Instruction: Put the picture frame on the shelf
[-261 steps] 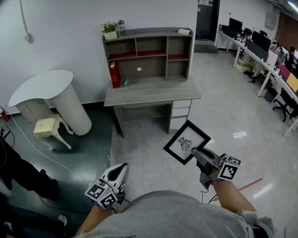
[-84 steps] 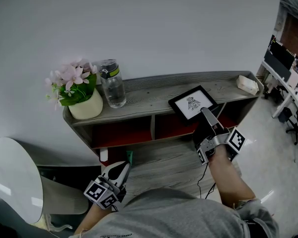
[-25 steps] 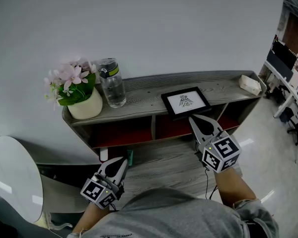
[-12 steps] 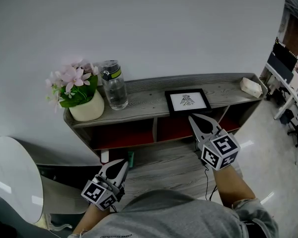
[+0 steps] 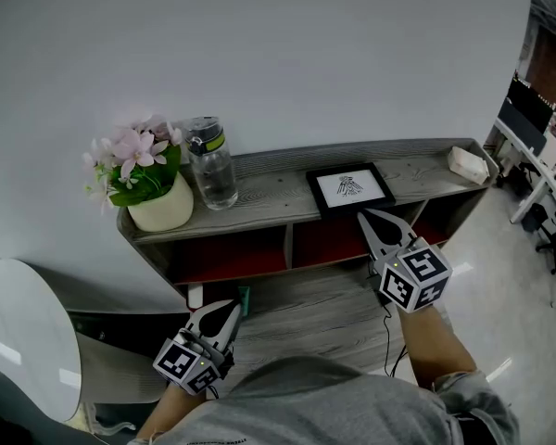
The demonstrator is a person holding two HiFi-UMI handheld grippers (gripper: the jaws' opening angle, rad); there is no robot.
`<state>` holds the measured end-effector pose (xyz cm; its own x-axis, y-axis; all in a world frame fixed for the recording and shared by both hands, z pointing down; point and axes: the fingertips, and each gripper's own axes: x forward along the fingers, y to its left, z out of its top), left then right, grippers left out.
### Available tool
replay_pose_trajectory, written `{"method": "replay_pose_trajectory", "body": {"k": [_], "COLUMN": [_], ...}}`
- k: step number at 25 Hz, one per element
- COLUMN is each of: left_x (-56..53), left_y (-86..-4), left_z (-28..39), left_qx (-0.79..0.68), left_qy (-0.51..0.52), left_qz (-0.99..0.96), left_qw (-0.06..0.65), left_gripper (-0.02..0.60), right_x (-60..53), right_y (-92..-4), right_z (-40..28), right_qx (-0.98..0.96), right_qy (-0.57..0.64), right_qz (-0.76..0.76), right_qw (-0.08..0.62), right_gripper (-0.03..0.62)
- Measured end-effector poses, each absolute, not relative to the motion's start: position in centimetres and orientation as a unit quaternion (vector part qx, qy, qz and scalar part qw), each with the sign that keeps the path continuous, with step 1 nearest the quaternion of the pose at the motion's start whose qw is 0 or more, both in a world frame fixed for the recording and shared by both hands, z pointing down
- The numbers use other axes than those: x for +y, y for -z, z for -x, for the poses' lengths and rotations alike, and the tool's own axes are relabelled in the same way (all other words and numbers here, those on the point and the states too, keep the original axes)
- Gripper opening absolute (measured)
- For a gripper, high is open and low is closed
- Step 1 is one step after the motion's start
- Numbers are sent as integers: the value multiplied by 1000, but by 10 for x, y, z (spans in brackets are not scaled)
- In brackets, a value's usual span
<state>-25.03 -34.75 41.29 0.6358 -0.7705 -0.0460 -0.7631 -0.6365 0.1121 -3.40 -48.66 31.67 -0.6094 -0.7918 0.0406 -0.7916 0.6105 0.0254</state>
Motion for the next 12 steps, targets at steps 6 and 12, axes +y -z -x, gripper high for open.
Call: {"method": "replay_pose_trajectory", "body": {"k": [6, 12], "left_x": [-349, -350], "left_y": [-413, -416], "left_z": [250, 253], "left_qx": [-423, -424], "left_qy": [45, 44], "left_qz": [-904, -904], "left_qw": [42, 44], "left_gripper": [8, 8], "right_x": [-495, -505], "right_y": [-316, -313], "right_z": [33, 37], "right_qx": [-895, -894], "right_qy": [3, 3], "right_qz": [-446, -446], "right_qw": [27, 31], "right_gripper": [-12, -11]}}
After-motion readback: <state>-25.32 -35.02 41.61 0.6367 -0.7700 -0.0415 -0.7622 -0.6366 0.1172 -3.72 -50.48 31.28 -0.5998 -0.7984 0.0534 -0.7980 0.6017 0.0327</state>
